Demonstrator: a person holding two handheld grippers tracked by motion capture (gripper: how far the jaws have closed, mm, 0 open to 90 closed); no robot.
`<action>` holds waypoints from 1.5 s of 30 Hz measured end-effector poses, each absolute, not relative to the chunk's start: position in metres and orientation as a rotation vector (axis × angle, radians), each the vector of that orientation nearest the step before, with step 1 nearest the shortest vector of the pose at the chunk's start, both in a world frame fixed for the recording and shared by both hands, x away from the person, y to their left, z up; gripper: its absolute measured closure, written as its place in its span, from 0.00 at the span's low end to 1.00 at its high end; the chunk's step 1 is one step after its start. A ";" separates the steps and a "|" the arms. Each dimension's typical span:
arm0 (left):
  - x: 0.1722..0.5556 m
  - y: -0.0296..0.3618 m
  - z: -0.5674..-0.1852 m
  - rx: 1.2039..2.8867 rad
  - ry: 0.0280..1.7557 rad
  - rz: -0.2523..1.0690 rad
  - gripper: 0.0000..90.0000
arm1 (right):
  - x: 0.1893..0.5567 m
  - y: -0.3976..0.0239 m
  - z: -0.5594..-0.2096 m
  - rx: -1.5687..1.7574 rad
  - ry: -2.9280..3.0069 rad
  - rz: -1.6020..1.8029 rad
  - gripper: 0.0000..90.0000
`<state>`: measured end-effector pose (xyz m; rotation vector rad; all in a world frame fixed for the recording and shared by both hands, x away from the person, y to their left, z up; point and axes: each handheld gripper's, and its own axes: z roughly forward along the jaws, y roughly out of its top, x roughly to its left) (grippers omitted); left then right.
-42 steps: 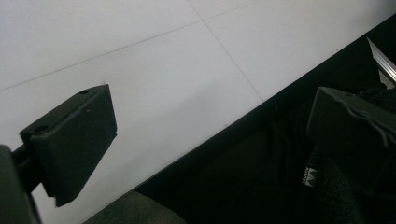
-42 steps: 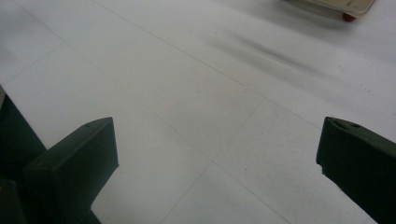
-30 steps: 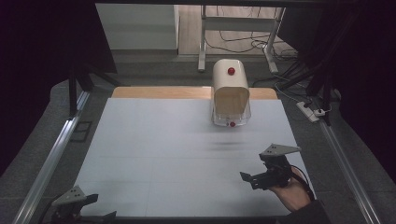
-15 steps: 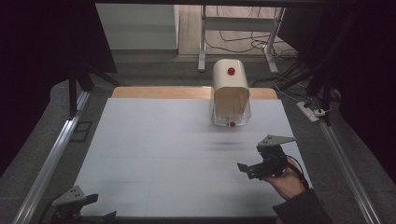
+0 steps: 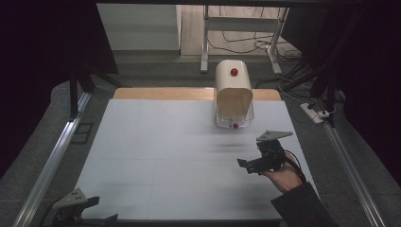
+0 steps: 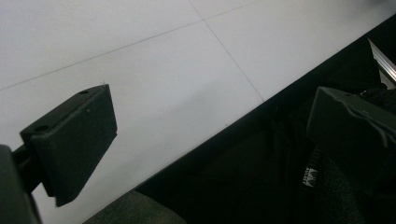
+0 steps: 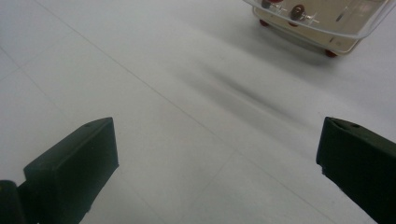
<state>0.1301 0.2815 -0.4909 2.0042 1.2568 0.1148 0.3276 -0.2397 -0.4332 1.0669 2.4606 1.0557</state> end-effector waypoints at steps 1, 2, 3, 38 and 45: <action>0.130 0.281 -0.491 2.004 1.257 0.115 0.02 | 0.329 -0.239 -0.434 1.068 2.456 1.052 0.00; 0.130 0.282 -0.491 2.004 1.257 0.115 0.02 | 0.330 -0.239 -0.434 1.070 2.454 1.052 0.00; 0.130 0.282 -0.491 2.004 1.257 0.115 0.02 | 0.332 -0.239 -0.434 1.067 2.455 1.056 0.00; 0.130 0.282 -0.491 2.004 1.257 0.115 0.02 | 0.378 -0.232 -0.439 1.057 2.415 1.008 0.34; 0.130 0.282 -0.491 2.003 1.257 0.115 0.02 | 0.385 -0.235 -0.437 1.067 2.439 1.007 0.63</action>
